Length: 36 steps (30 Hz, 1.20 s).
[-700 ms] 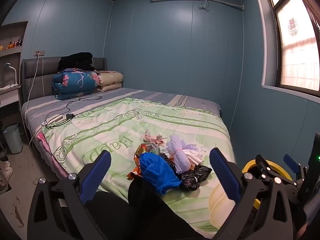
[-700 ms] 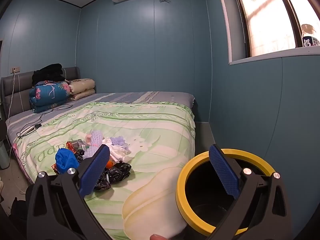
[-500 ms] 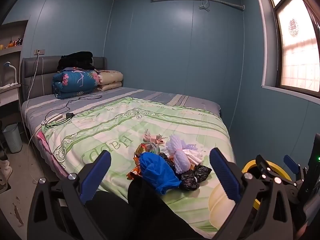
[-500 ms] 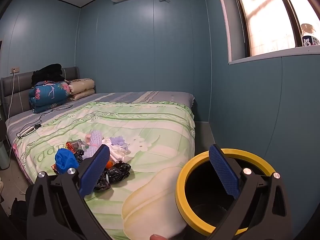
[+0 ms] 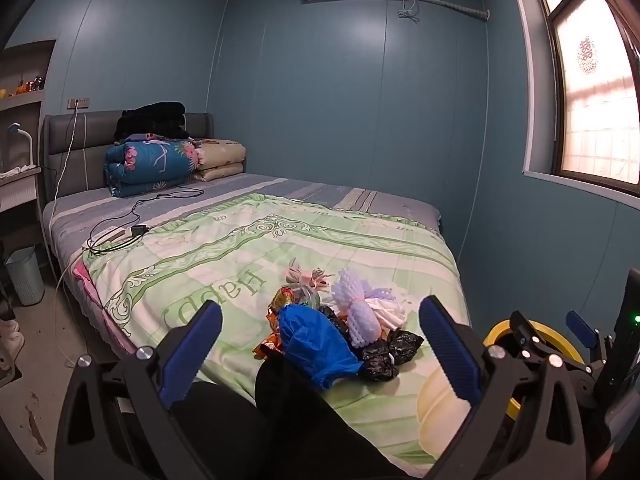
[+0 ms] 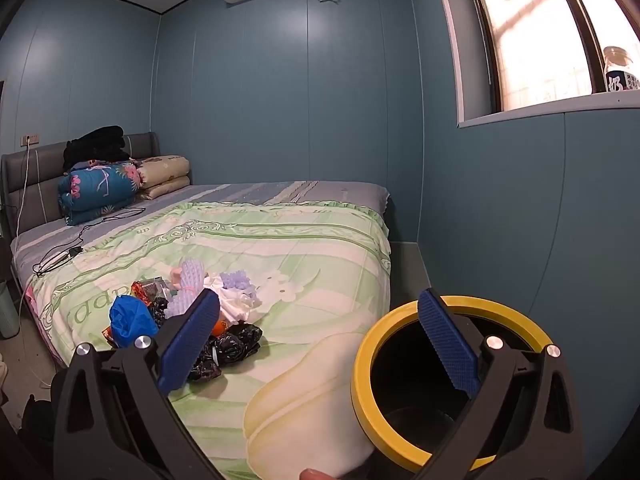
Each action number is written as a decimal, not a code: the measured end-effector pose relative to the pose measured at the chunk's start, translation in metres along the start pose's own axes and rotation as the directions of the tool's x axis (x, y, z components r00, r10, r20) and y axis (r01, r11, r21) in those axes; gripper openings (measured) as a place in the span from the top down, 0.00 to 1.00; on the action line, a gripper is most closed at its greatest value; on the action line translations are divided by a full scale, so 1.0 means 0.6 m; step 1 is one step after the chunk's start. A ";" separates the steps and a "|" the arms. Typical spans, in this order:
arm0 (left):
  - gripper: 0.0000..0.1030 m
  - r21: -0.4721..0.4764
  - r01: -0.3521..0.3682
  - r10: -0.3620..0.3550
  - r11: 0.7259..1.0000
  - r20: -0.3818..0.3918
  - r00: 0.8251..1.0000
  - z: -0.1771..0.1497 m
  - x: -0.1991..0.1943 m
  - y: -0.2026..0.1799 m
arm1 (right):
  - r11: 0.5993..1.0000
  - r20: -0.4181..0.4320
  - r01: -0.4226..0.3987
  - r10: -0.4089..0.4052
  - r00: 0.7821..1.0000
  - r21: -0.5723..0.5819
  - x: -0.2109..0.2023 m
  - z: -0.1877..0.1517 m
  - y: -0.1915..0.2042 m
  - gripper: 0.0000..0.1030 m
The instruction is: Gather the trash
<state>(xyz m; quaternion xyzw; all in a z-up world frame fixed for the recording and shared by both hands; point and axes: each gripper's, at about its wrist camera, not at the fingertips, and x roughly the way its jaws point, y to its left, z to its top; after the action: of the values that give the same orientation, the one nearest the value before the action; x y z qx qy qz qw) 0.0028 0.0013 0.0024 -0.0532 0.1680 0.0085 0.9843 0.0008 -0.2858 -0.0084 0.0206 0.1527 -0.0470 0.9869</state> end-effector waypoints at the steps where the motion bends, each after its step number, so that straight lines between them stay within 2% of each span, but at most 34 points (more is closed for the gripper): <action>1: 0.08 0.000 0.001 -0.001 1.000 0.000 1.000 0.001 0.000 0.000 | 1.000 -0.001 -0.001 0.001 1.000 0.000 0.000 0.000 -0.001 0.08; 36: 0.08 -0.008 0.006 -0.007 1.000 -0.016 1.000 -0.023 0.002 -0.004 | 1.000 -0.017 -0.002 0.002 1.000 -0.008 0.006 -0.010 0.006 0.08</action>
<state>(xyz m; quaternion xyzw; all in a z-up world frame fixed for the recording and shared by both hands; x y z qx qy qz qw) -0.0004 -0.0025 -0.0105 -0.0575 0.1757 0.0055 0.9827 0.0029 -0.2823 -0.0153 0.0173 0.1611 -0.0454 0.9857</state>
